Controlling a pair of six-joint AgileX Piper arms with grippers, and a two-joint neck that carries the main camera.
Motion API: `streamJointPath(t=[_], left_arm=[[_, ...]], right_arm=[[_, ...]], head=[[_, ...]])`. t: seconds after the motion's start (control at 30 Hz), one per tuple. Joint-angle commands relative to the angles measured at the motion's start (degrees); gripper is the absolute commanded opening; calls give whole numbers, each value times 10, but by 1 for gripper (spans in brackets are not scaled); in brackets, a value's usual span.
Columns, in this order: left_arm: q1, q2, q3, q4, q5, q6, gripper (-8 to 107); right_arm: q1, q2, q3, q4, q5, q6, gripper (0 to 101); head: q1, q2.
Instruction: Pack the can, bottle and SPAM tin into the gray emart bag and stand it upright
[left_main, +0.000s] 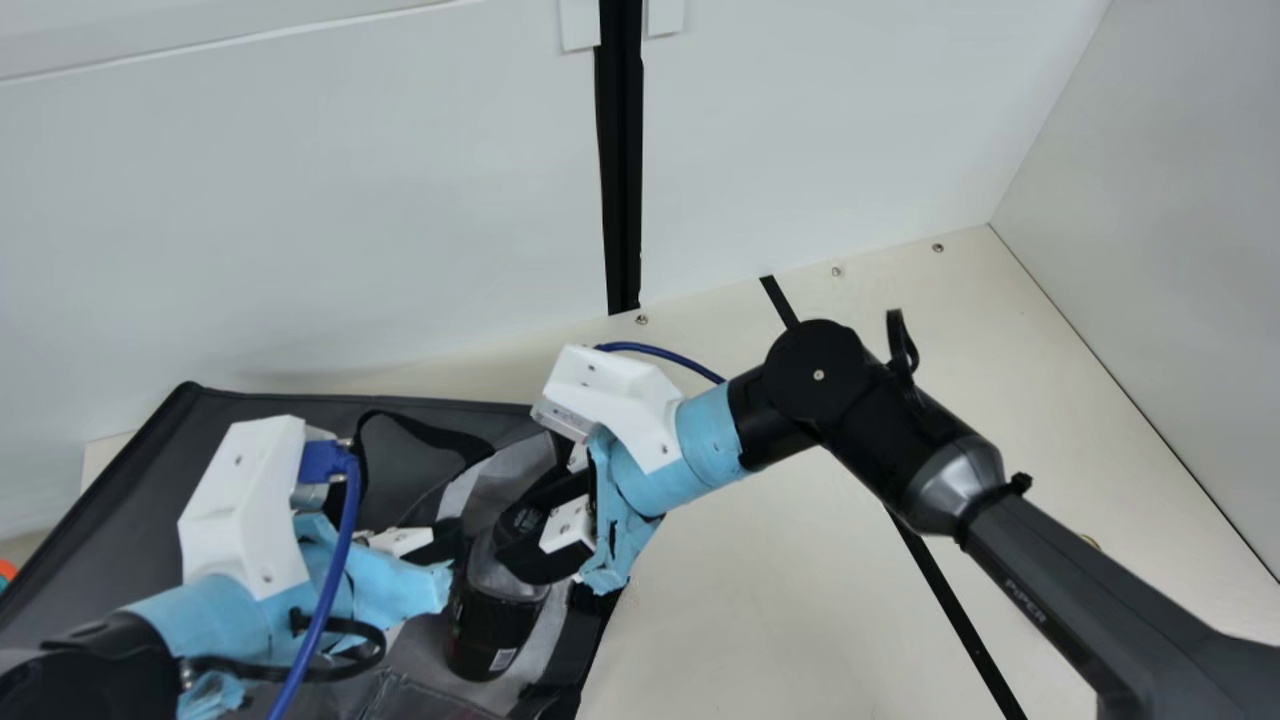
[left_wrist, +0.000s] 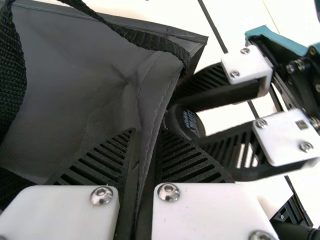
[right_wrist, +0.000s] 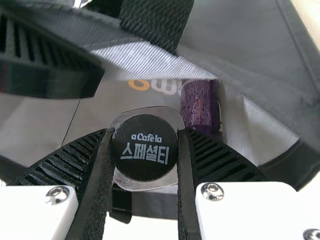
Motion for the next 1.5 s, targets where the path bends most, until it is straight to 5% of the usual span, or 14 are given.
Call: streamJointPath(t=[0.0, 0.77, 1.3, 1.47], left_arm=[[0, 0, 0, 0, 0, 0, -8], [0, 0, 0, 0, 0, 0, -8], [0, 0, 0, 0, 0, 0, -8], [0, 0, 0, 0, 0, 0, -8]], right_arm=[[1, 8, -8, 1, -6, 3, 0], [41, 68, -40, 21, -76, 21, 0], [47, 71, -38, 23, -82, 23, 0], [47, 69, -37, 19, -79, 24, 17]], head=[[-13, 0], [-13, 0], [-13, 0], [-13, 0]])
